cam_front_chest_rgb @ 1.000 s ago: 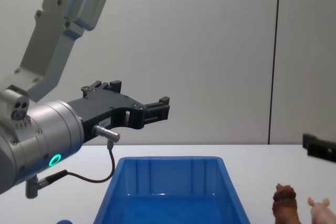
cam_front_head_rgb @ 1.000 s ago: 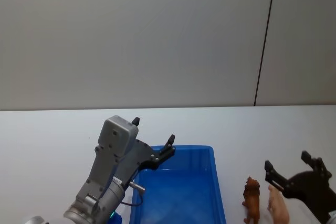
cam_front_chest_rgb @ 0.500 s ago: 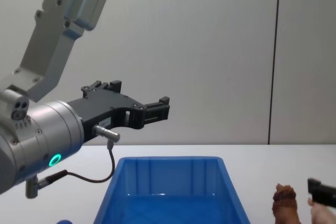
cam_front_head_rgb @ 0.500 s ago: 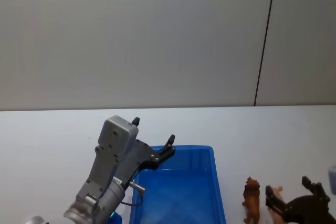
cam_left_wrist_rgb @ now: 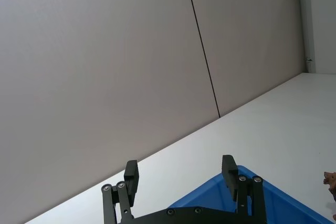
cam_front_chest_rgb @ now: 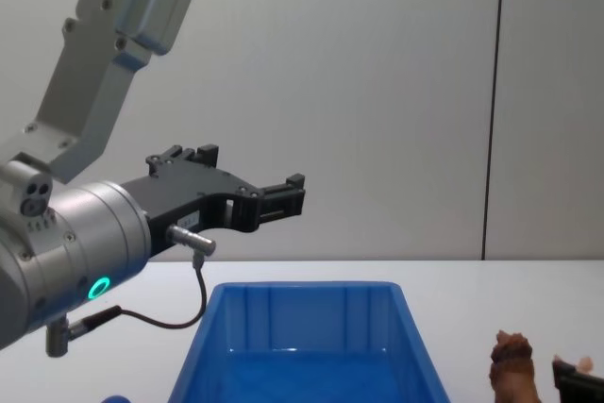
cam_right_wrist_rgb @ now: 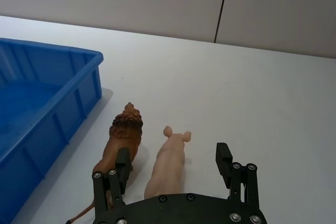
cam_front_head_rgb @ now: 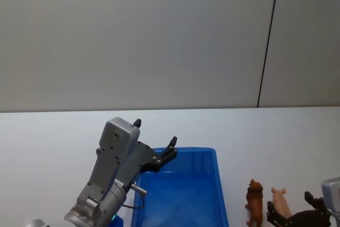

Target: Pick up the two dolls from the table and place them into the box.

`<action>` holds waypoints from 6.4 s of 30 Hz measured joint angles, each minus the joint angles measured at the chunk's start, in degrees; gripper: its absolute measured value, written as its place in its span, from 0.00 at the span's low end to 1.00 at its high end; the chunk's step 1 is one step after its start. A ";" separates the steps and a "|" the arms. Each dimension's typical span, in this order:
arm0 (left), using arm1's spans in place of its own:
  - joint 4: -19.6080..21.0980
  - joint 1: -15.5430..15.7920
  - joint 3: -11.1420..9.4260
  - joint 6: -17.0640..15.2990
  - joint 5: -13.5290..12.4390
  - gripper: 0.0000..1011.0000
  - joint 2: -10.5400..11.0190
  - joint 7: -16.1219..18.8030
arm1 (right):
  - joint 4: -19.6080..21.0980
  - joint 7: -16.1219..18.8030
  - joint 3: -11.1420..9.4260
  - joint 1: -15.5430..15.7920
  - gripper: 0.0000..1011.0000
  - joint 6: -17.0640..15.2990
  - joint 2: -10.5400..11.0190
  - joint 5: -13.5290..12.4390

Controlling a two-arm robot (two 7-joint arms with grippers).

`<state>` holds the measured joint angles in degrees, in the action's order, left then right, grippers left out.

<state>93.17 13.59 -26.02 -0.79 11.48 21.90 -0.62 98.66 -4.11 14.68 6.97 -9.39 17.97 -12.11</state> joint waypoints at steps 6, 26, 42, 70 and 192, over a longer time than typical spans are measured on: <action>0.00 0.00 0.00 0.00 0.00 0.99 0.00 0.00 | -0.13 -1.38 0.08 0.32 0.99 -0.69 -0.41 0.87; 0.00 0.00 0.00 0.00 0.00 0.99 0.00 0.00 | -3.10 -1.86 0.09 -0.22 0.99 -1.90 -1.95 2.09; 0.00 0.00 0.00 0.00 0.00 0.99 0.00 0.00 | -5.64 -0.48 0.09 -1.03 0.64 -1.28 -3.00 2.63; 0.00 0.00 0.00 0.00 0.00 0.99 0.00 0.00 | -0.14 -0.27 -0.61 0.40 0.38 2.75 -2.59 5.22; 0.00 0.00 0.00 0.00 0.00 0.99 0.00 0.00 | -5.26 0.35 2.50 -0.85 0.80 1.60 -8.46 4.92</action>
<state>93.17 13.59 -26.02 -0.80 11.48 21.89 -0.62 93.40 -3.76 17.17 6.12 -7.79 9.51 -7.19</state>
